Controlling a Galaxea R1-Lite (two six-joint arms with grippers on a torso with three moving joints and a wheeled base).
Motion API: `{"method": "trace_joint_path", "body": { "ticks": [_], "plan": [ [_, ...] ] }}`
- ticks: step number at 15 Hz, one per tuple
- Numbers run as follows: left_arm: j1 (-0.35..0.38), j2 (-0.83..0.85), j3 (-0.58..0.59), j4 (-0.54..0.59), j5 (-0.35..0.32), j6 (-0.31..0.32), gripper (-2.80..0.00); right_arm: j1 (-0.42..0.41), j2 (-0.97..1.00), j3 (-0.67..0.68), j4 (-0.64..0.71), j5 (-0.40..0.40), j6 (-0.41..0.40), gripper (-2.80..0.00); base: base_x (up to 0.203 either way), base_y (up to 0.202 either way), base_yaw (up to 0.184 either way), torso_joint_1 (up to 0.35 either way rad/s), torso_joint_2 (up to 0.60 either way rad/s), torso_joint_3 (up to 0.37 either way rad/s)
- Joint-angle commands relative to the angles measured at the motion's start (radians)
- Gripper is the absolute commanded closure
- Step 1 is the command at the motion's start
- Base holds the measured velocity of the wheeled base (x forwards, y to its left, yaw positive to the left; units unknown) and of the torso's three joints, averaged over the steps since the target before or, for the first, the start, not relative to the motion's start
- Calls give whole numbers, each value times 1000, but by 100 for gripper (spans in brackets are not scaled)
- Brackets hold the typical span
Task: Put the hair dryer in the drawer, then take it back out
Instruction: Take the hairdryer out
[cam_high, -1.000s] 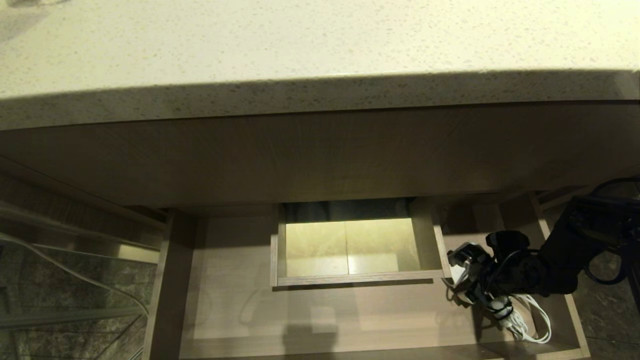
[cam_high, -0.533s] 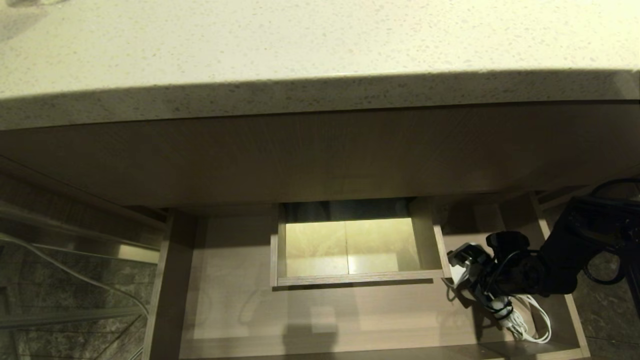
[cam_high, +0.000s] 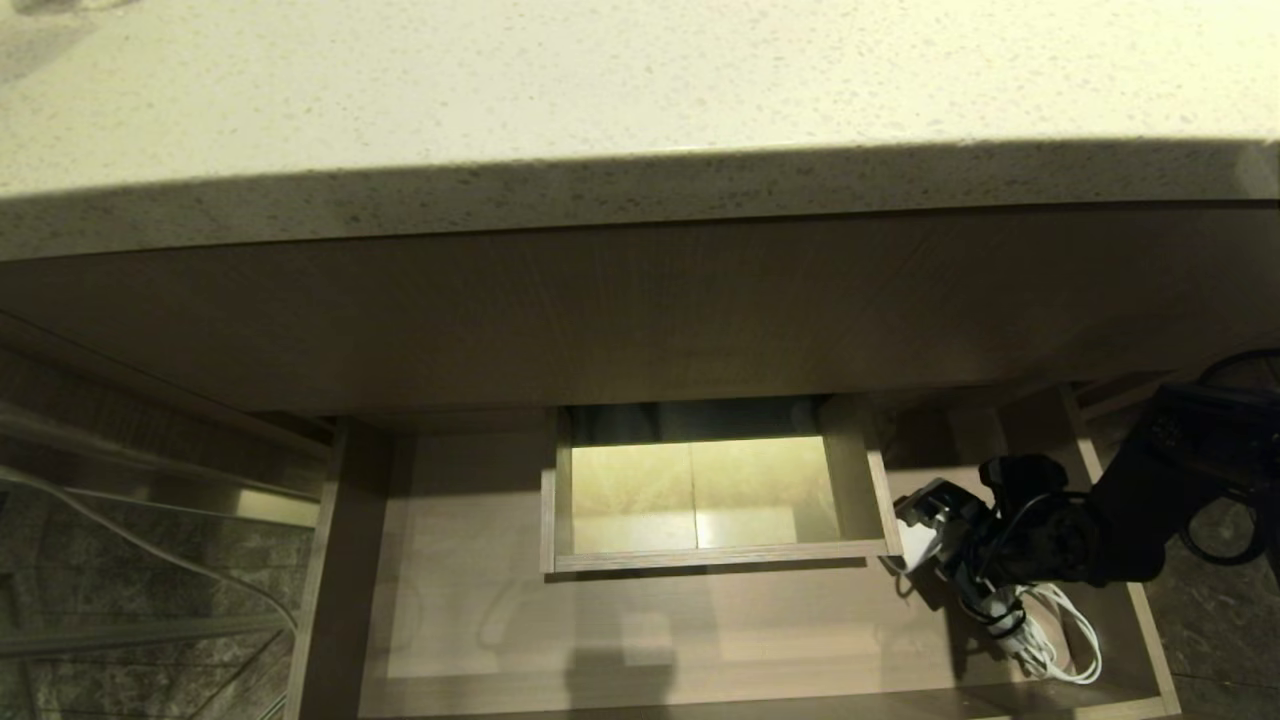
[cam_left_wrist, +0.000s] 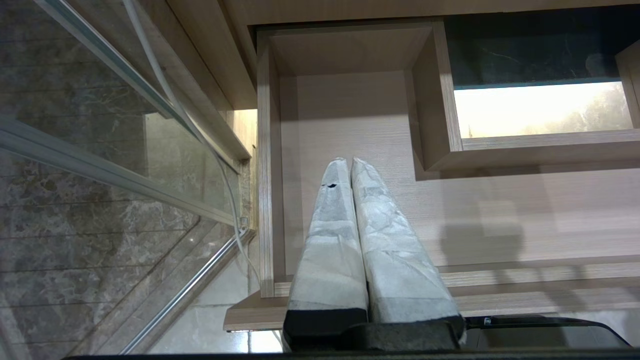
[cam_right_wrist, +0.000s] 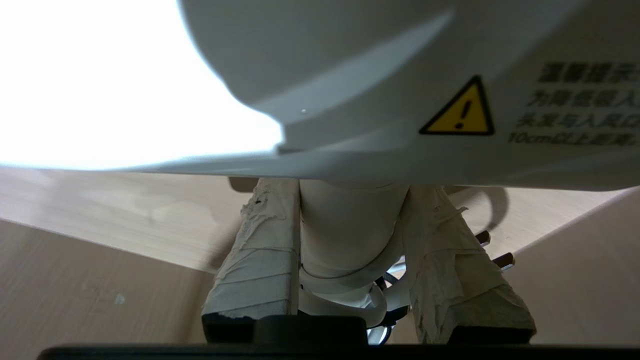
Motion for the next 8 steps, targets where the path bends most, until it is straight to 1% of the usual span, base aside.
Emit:
{"method": "trace_joint_path", "body": {
  "ticks": [1, 5, 8],
  "plan": [
    [0, 0, 0, 0, 0, 1, 0, -8, -28, -6, -1, 0, -6, 0, 0, 0, 0, 0, 0, 0],
    [0, 0, 0, 0, 0, 1, 0, -11, -82, 15, 31, 7, -10, 0, 0, 0, 0, 0, 0, 0],
    [0, 0, 0, 0, 0, 0, 0, -17, -104, 19, 32, 6, -28, 0, 0, 0, 0, 0, 0, 0]
  ]
}}
